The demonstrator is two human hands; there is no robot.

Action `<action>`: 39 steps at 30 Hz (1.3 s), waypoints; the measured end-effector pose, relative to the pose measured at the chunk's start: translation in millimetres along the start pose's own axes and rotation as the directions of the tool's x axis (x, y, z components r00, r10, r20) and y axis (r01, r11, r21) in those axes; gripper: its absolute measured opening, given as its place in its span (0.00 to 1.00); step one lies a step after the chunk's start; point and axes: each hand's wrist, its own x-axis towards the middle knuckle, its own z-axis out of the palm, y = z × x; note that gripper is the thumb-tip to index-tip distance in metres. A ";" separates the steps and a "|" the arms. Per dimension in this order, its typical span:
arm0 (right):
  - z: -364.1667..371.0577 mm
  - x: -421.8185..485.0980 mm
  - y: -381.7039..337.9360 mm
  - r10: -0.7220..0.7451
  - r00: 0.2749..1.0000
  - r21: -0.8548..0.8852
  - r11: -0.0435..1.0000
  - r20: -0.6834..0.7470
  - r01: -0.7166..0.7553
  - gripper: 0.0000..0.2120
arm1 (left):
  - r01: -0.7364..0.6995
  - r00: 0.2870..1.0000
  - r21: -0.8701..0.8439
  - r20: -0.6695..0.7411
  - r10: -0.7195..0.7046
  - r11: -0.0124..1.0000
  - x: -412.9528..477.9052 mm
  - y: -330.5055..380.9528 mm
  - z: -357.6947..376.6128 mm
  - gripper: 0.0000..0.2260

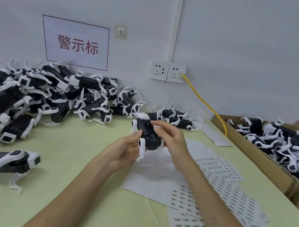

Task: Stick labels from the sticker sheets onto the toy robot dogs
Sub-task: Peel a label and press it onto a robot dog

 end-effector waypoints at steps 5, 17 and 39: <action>5.0 -4.8 -3.6 -0.006 0.994 -0.029 1.000 0.113 0.010 0.15 | -0.180 0.981 -0.043 -0.086 0.175 0.983 -1.5 4.8 -1.7 0.18; 27.5 -14.9 28.3 0.165 0.911 -0.691 0.706 0.377 0.158 0.37 | -0.395 0.884 -0.355 -0.399 0.245 0.847 -4.9 28.9 -26.8 0.13; 30.3 -11.6 32.9 0.130 0.946 -0.625 0.775 0.298 0.091 0.25 | -0.225 0.932 -0.130 -0.317 0.175 0.966 -6.5 35.5 -35.7 0.20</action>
